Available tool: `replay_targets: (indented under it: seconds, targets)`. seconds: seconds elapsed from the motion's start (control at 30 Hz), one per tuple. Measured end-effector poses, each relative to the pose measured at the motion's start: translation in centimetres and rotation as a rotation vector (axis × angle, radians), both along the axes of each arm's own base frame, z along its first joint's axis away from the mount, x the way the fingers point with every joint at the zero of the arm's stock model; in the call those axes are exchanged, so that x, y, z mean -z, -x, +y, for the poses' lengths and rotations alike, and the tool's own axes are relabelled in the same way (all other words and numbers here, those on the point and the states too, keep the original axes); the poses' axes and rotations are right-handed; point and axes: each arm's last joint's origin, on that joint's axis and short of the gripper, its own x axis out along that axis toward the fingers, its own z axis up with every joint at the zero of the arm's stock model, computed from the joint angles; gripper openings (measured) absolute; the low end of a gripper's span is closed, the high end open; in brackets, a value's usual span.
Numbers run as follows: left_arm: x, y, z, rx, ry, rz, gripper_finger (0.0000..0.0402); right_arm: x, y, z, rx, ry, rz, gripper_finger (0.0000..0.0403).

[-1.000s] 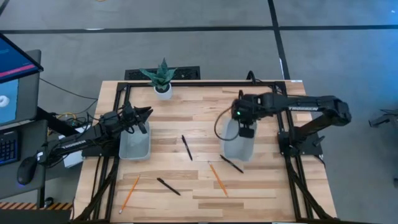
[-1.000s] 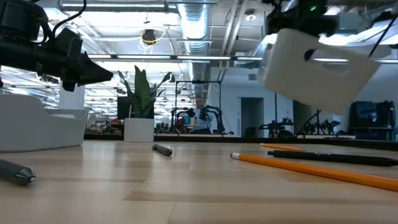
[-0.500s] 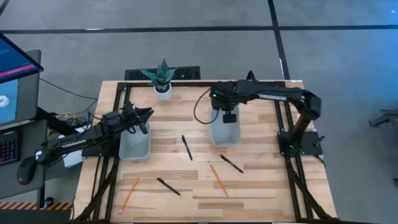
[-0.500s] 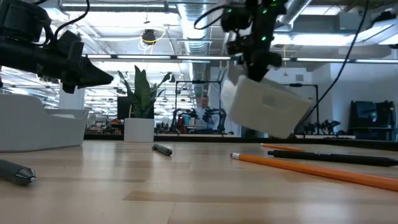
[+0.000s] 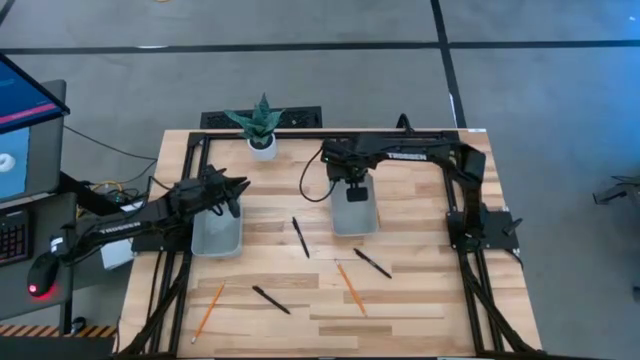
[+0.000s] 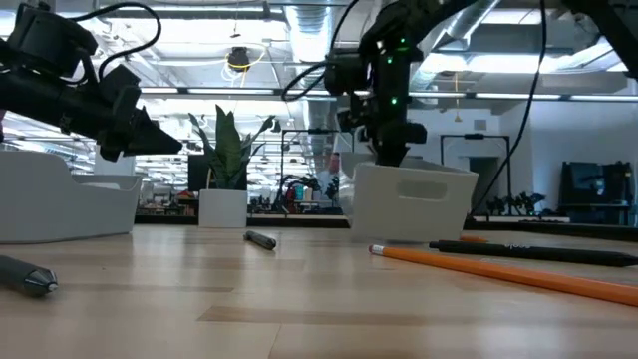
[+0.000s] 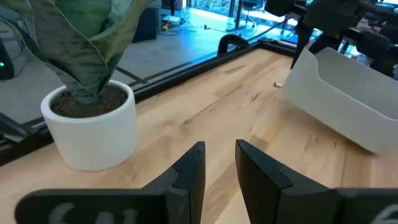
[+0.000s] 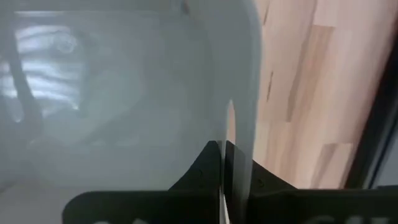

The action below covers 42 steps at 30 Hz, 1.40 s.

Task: Sort pens & pencils
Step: Move the right gray bin to the middle of the table, then move the left gray bin to the middle of the table

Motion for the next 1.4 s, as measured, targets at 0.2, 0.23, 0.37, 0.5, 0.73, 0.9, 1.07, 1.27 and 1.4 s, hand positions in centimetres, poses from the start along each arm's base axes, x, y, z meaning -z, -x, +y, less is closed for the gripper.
replay_targets:
  seconds: [0.2, 0.23, 0.37, 0.5, 0.73, 0.9, 1.07, 1.27, 1.4]
  targets:
    - [0.2, -0.1, 0.0, 0.0, 0.008, 0.021, 0.0079, 0.5, -0.6, -0.2, 0.036, 0.005, -0.038, 0.0058]
    - [0.2, -0.1, 0.0, 0.0, 0.009, 0.022, 0.0079, 0.5, -0.7, -0.3, 0.039, 0.008, -0.049, 0.0065]
    - [0.2, -0.1, 0.0, 0.0, 0.01, 0.023, 0.0079, 0.5, -0.8, -0.5, 0.057, 0.01, -0.065, 0.0074]
    - [0.2, -0.1, 0.0, -0.001, 0.01, 0.023, 0.0079, 0.5, -0.7, -0.4, 0.058, 0.009, -0.061, 0.007]
    - [0.2, -0.1, 0.0, -0.001, 0.014, 0.02, 0.0079, -0.3, -0.7, -0.8, 0.119, 0.016, -0.08, 0.007]
    - [0.2, -0.1, 0.0, -0.005, 0.026, 0.01, 0.0079, -3.7, -1.1, -1.1, 0.142, 0.03, -0.151, 0.007]
    - [0.2, -0.1, 0.0, -0.013, 0.052, -0.008, 0.0079, -8.1, -1.5, -0.6, 0.125, 0.032, -0.285, 0.007]
    - [0.2, -0.1, 0.0, -0.013, 0.051, -0.008, 0.0079, -13.8, -0.3, 0.1, 0.192, 0.047, -0.451, 0.007]
    - [0.2, -0.1, 0.1, -0.021, 0.055, -0.012, 0.0079, -17.1, 1.8, 0.5, 0.25, 0.05, -0.555, 0.0071]
